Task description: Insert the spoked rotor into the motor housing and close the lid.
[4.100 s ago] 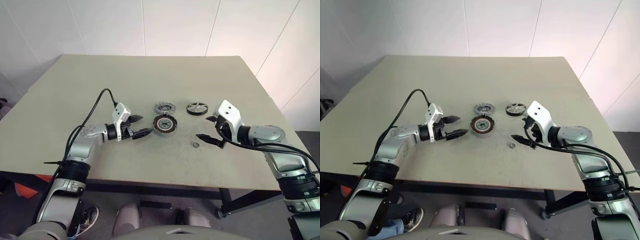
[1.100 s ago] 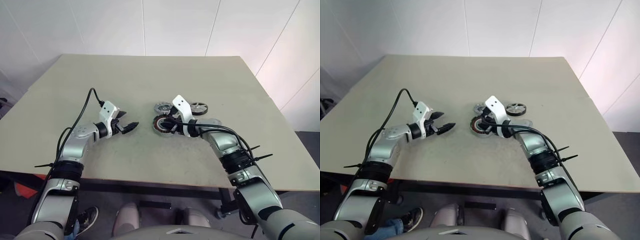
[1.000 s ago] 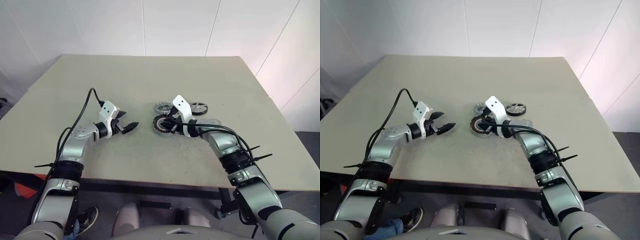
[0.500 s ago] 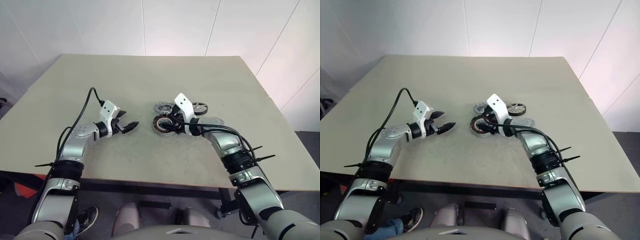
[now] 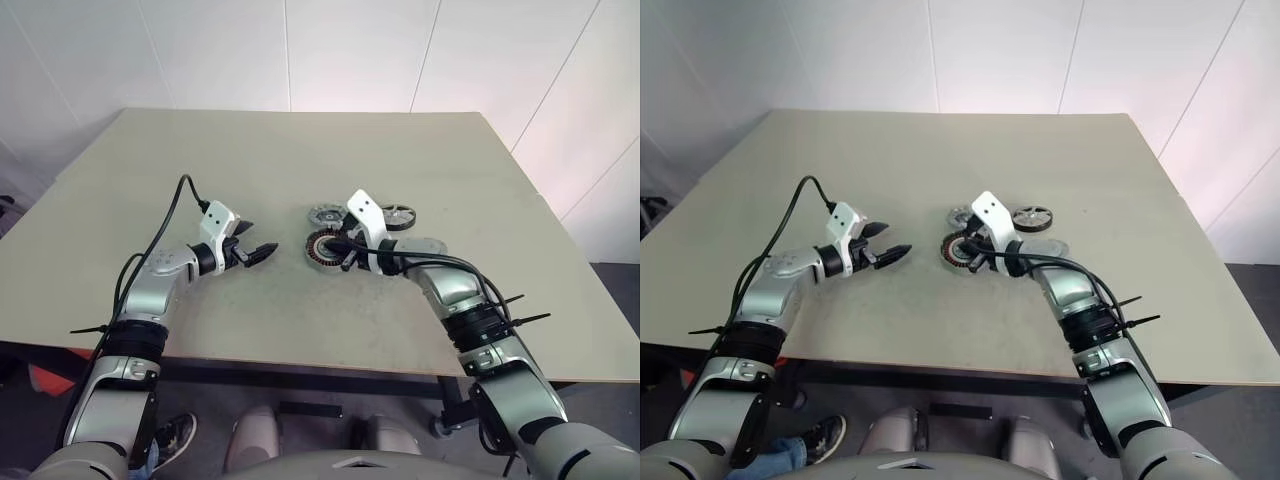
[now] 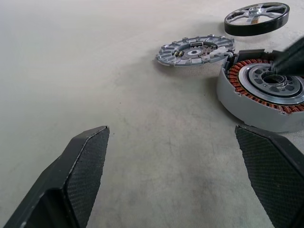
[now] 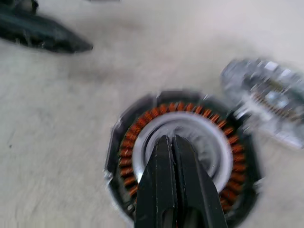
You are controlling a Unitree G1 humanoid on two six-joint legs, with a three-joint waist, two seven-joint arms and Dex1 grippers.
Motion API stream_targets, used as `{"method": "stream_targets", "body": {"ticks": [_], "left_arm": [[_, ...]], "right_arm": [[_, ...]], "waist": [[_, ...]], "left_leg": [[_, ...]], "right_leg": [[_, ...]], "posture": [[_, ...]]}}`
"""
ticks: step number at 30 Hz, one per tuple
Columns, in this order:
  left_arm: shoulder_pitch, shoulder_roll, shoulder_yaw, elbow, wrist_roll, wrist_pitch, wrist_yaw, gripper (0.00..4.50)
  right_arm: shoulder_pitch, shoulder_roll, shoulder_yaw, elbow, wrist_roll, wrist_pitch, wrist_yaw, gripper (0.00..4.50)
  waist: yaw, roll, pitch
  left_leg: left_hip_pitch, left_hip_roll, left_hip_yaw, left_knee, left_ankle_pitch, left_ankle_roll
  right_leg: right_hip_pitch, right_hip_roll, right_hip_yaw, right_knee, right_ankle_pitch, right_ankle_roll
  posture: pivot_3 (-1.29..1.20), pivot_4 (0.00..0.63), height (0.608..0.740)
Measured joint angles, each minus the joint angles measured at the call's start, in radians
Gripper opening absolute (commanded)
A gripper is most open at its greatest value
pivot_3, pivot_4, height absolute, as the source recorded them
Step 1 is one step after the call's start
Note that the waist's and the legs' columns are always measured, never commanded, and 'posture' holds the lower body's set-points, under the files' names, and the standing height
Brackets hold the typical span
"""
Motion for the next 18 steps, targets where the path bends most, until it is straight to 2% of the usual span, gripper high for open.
{"method": "stream_targets", "body": {"ticks": [6,10,18], "left_arm": [[0.0,-0.002,-0.001,0.0,0.002,-0.004,0.0,4.5],[0.002,-0.007,-0.002,0.0,0.004,-0.004,-0.001,4.5],[0.002,-0.014,-0.003,0.0,0.008,-0.004,-0.002,4.5]], "right_arm": [[0.015,0.008,0.024,-0.034,-0.023,0.011,-0.025,0.03],[0.018,-0.034,0.021,-0.08,-0.022,0.031,-0.01,0.03],[-0.009,-0.083,-0.058,-0.166,0.005,0.051,-0.002,0.03]], "waist": [[-0.001,-0.002,-0.001],[0.001,-0.002,-0.001],[-0.001,-0.002,-0.001]], "left_leg": [[0.002,0.0,0.0,0.0,0.0,0.0],[0.001,0.0,0.0,0.0,0.0,-0.001],[0.0,0.0,0.0,0.0,0.0,0.0]], "right_leg": [[0.002,0.0,0.0,0.0,0.0,0.0],[0.001,0.0,0.0,0.0,0.0,0.001],[0.0,0.0,0.0,0.0,0.0,0.0]], "posture": [[0.0,0.0,0.74],[0.0,0.0,0.74],[0.0,0.0,0.74]]}}
